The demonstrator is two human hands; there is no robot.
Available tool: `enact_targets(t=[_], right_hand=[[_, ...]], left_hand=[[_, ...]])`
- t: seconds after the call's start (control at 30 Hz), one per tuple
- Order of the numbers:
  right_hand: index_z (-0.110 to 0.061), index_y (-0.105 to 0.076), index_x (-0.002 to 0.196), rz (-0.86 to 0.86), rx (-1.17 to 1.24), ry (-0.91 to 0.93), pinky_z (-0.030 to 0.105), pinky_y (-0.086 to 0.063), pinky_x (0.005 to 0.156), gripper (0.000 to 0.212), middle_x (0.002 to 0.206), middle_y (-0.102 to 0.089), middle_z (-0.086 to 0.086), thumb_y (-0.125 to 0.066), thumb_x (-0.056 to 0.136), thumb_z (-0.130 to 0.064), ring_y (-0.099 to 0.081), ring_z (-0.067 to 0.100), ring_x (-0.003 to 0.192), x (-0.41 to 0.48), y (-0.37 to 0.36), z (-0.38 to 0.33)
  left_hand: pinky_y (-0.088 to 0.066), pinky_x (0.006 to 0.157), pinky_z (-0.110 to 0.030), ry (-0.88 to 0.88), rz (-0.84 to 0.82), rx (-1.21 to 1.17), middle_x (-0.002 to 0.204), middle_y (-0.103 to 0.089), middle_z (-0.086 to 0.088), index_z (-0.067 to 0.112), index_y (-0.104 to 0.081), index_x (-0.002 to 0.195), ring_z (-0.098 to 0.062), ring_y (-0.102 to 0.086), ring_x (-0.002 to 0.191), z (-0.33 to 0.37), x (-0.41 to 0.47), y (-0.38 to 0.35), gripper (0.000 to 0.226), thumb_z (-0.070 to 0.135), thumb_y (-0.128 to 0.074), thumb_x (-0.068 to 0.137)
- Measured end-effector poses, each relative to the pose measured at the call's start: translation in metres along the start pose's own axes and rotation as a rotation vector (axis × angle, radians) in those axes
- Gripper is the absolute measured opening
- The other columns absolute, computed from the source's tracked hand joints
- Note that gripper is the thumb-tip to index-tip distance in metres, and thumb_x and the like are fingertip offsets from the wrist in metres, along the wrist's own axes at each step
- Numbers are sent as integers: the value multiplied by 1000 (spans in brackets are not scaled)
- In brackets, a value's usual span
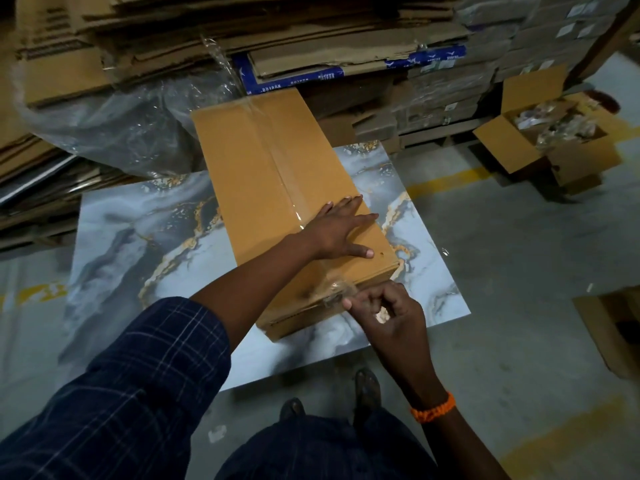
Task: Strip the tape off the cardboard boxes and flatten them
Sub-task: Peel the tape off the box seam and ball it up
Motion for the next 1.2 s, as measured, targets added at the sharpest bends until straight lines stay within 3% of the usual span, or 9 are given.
enact_targets(t=[0.1, 0.17, 0.27, 0.33, 0.57, 0.7, 0.87, 1.0, 1.2], right_hand=[[-31, -57, 120, -172, 44, -215, 14, -44, 67, 68, 72, -46, -10, -95, 64, -32, -48, 3, 67, -4, -19, 13], [-32, -52, 135, -226, -144, -248, 14, -46, 74, 80, 86, -58, -12, -94, 66, -30, -56, 1, 77, -3, -27, 21], [-13, -76, 103, -74, -350, -97, 31, -55, 77, 23, 92, -76, 5, -79, 80, -10, -71, 23, 86, 12, -22, 12], [-9, -76, 83, -51, -372, -85, 38, -56, 70, 7, 79, -75, 8, -70, 82, -5, -69, 25, 76, 14, -26, 7], [-14, -79, 81, -159, -222, -67, 13, -42, 59, 4, 61, -64, -11, -77, 83, -12, -62, 2, 64, -19, -46, -22], [-26, -77, 83, -158, -220, 16, 21, -46, 83, 10, 87, -69, -20, -77, 83, -16, -62, -1, 88, -32, -47, -28], [-25, -59, 88, -192, -313, 10, 30, -38, 95, 22, 123, -51, 4, -79, 80, -33, -41, 13, 125, -30, -50, -13], [-24, -50, 78, -54, -316, 113, 22, -46, 67, 33, 77, -62, -14, -80, 83, -12, -59, 3, 76, -23, -48, -20], [-17, -49, 75, 31, -324, 168, 7, -37, 61, 32, 69, -56, -12, -77, 85, -4, -53, 6, 67, -30, -56, -23]], left_hand=[[0, 126, -50, -22, 13, -34, 171, 4, -9, 33, -22, 161, -24, 7, 157, -1, -6, 2, 91, 67, -63, 87], [3, 126, -51, -47, -12, -47, 171, 6, -7, 33, -22, 161, -24, 9, 157, -4, -15, 3, 97, 68, -67, 83], [12, 121, -56, -11, -81, 18, 170, 11, -1, 41, -15, 161, -22, 14, 156, -20, -38, 1, 102, 74, -67, 79], [11, 120, -62, 51, -72, 42, 170, 12, 1, 45, -13, 160, -22, 14, 156, -32, -51, 1, 100, 77, -63, 79], [8, 121, -62, 68, -35, 41, 171, 10, 1, 43, -13, 160, -23, 12, 156, -37, -59, 4, 98, 76, -60, 82], [6, 122, -61, 60, 10, 28, 171, 6, 0, 42, -17, 160, -22, 9, 157, -37, -61, 5, 98, 77, -61, 80], [3, 124, -57, 27, 54, -52, 171, -1, -4, 42, -28, 157, -23, 5, 157, -44, -73, 10, 99, 81, -64, 74], [7, 123, -59, 113, -17, 39, 171, 8, -2, 45, -16, 159, -26, 9, 157, -49, -92, -1, 100, 80, -61, 77], [3, 123, -60, 156, -53, 94, 171, 7, -2, 46, -15, 159, -28, 6, 157, -47, -92, 0, 101, 81, -60, 77]])
Point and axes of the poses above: each hand's wrist, its own x-axis towards the middle knuckle, its own y-axis out of the back of the hand, z = x × y, the point moved 9 cm from there along x, towards the middle knuckle
